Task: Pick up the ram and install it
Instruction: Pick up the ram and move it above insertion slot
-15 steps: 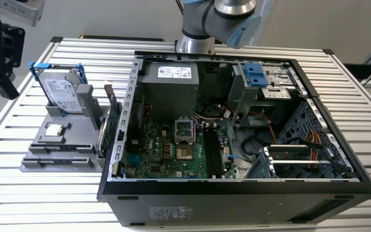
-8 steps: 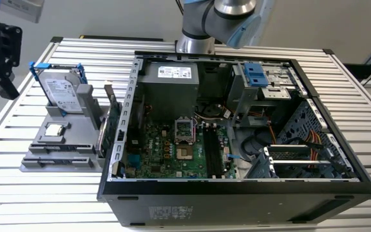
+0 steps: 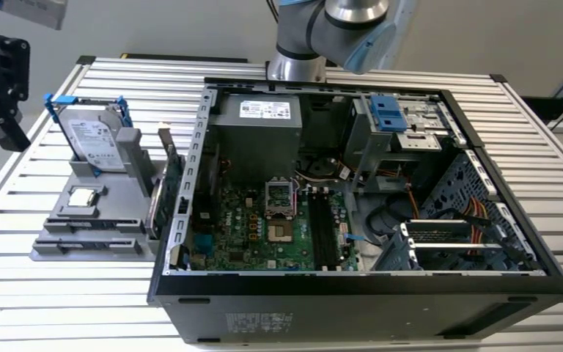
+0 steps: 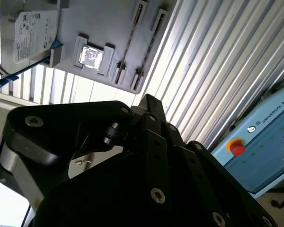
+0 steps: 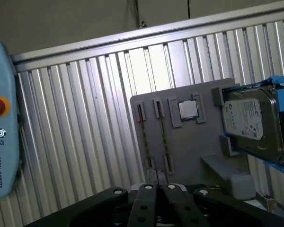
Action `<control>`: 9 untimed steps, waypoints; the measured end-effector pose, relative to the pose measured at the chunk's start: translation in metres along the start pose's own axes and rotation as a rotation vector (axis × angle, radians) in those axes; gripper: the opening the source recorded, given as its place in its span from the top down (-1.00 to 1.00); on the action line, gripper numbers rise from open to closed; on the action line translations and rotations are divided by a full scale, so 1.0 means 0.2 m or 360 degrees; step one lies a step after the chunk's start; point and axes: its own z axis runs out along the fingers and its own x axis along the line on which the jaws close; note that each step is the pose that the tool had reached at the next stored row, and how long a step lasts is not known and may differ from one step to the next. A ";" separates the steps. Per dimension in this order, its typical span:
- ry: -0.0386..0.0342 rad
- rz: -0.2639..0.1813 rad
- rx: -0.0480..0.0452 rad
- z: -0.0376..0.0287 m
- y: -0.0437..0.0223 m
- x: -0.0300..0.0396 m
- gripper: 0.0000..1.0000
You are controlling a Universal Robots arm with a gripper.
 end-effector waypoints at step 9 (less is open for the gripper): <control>0.0006 -0.0231 0.0004 0.000 0.000 0.000 1.00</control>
